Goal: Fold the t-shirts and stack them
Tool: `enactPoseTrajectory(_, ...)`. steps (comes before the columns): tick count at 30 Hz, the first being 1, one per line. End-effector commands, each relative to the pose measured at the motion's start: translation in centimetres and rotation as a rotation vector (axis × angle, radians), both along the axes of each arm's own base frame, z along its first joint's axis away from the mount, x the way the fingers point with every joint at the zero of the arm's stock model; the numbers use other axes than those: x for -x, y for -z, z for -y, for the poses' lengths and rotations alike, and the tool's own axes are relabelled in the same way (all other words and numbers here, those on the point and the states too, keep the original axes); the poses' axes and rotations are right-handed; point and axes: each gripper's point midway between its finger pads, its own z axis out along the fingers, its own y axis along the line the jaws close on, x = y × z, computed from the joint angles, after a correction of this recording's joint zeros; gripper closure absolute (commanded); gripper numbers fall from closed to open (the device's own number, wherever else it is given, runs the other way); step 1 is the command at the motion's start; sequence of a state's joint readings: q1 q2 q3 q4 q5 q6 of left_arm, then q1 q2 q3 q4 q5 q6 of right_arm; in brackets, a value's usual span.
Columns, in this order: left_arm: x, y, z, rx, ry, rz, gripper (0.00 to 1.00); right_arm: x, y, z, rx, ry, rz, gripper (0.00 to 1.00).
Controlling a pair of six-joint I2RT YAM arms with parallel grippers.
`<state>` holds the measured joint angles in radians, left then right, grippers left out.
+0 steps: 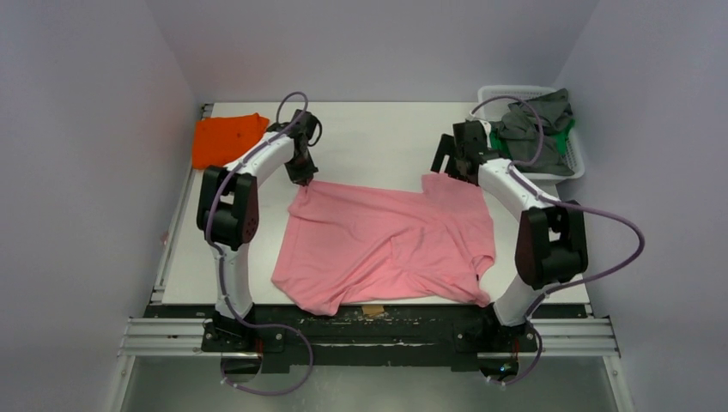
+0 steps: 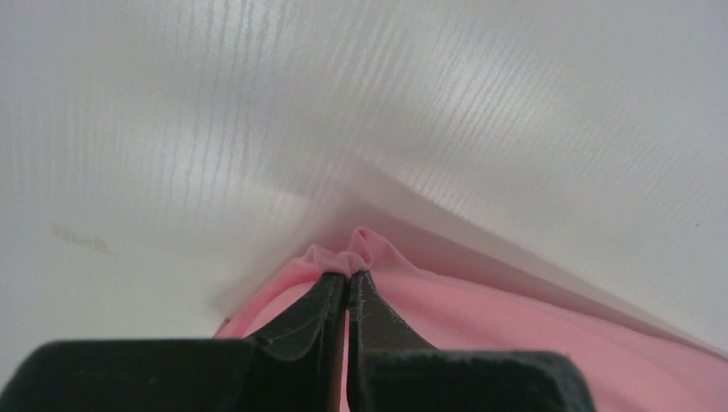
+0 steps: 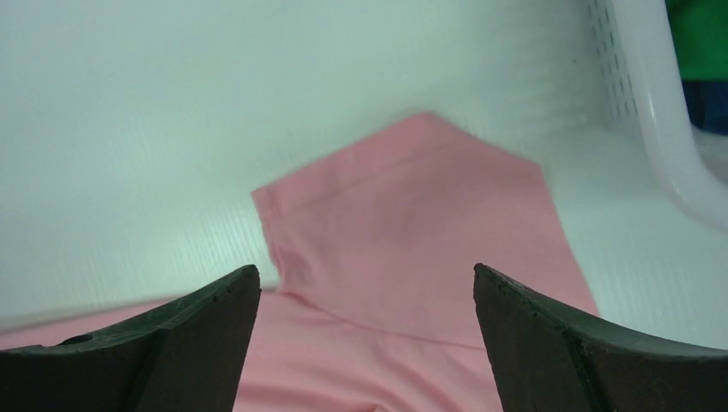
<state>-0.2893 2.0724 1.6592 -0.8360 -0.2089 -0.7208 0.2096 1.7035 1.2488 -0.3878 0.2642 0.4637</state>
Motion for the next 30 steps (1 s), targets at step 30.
enactPoseTrajectory(30, -0.2, -2.0, 0.0, 0.169, 0.060, 0.116, 1.00, -3.4, 9.1, 5.2, 0.132, 0.082, -0.222, 0.38)
